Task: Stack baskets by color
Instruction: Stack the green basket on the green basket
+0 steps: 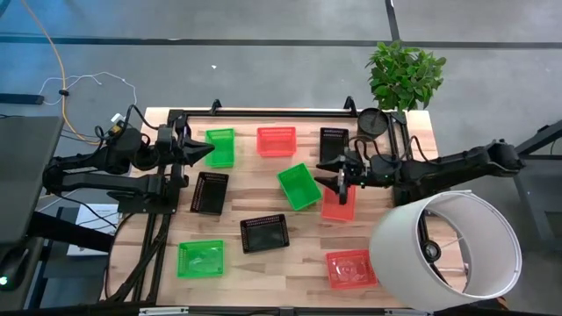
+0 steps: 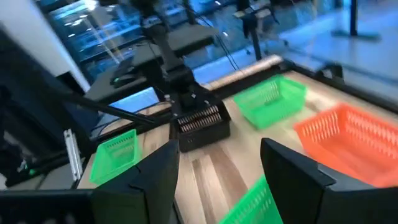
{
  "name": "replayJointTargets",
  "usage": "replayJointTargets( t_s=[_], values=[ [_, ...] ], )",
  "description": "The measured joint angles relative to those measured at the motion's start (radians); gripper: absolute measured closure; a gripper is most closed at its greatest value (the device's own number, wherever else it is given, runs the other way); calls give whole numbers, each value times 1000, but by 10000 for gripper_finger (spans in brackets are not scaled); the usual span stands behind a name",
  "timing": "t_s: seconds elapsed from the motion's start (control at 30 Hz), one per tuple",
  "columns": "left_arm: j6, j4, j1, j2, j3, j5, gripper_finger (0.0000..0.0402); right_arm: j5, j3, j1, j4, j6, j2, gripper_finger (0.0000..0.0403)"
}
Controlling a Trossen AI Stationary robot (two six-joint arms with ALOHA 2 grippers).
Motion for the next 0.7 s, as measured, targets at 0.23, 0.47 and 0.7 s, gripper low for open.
replayJointTargets(
  t_s=[0.23,0.47,0.7],
  values=[
    [59,-22,0,10,0,-18,401,23,0,0,40,-35,0,190],
    [84,-22,0,22,0,-27,401,26,0,0,51,-99,0,190],
    [101,-22,0,27,0,-30,401,26,0,0,51,-93,0,190]
  ],
)
